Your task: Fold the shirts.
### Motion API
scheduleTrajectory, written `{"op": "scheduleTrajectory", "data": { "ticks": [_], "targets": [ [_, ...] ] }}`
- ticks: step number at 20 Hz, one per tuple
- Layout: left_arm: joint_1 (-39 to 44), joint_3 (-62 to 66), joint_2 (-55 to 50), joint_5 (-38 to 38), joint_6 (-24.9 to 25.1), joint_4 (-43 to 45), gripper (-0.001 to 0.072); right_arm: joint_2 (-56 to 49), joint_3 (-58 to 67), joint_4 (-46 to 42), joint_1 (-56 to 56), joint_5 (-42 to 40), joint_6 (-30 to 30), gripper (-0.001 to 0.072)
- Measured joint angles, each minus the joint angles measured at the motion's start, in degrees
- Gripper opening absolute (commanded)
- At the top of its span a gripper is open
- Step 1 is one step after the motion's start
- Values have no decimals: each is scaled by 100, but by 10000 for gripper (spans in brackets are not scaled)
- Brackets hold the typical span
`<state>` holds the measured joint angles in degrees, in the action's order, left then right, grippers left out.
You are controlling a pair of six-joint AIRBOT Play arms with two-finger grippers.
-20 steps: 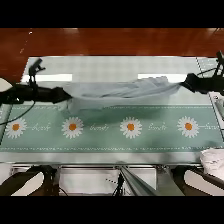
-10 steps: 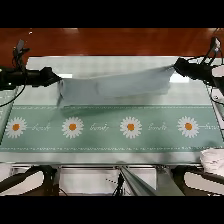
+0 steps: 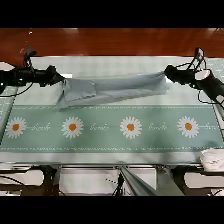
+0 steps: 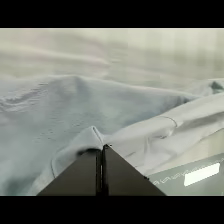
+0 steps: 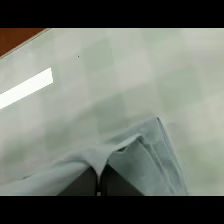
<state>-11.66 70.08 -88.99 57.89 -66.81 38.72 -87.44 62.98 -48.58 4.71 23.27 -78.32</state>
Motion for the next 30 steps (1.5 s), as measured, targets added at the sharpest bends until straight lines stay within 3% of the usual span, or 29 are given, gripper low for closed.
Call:
{"op": "scheduleTrajectory", "data": {
  "ticks": [1, 2, 4, 5, 6, 7, 8, 11, 13, 15, 16, 17, 18, 23, 26, 30],
  "targets": [
    [-7, 15, -149, 4, 0, -11, 34, -79, -2, 0, -35, -9, -15, 27],
    [-17, 26, -262, 4, 2, 4, 132, -140, 0, -2, -59, -13, -15, 27],
    [-72, 39, -444, 37, -94, 116, 507, -225, 0, -118, -94, -31, -13, 27],
    [-122, 46, -498, 46, -203, 166, 580, -254, 0, -271, -105, -28, -13, 28],
    [-175, 50, -529, 59, -310, 201, 603, -273, 0, -428, -109, -26, -15, 121],
    [-245, 52, -544, 111, -409, 240, 615, -282, 0, -603, -116, -7, -15, 397],
    [-317, 55, -546, 238, -479, 256, 615, -291, 0, -756, -122, -15, -15, 539],
    [-509, 57, -498, 748, -605, 304, 604, -140, 4, -1119, -81, -101, 0, 512],
    [-586, 57, -404, 1158, -647, 328, 600, 70, 4, -1773, 101, -46, -160, 402],
    [-597, 57, -240, 1340, -673, 323, 599, 203, 4, -2446, 457, 310, -793, 429],
    [-579, 57, -151, 1379, -673, 326, 599, 205, 4, -2529, 699, 581, -1051, 481],
    [-542, 57, -57, 1366, -678, 323, 599, 157, 4, -2371, 933, 844, -1108, 486],
    [-494, 57, 20, 1351, -680, 323, 600, 55, 4, -1928, 1182, 1119, -984, 537],
    [-155, 57, 223, 1281, -680, 323, 595, -590, 4, 1340, 1729, 1818, 258, 538],
    [96, 57, 337, 1237, -619, 323, 595, -839, 4, 2321, 1539, 1644, 599, 537],
    [417, 57, 463, 1099, -584, 260, 595, -1086, 4, 2990, 1008, 1351, 769, 528]
  ]
}}
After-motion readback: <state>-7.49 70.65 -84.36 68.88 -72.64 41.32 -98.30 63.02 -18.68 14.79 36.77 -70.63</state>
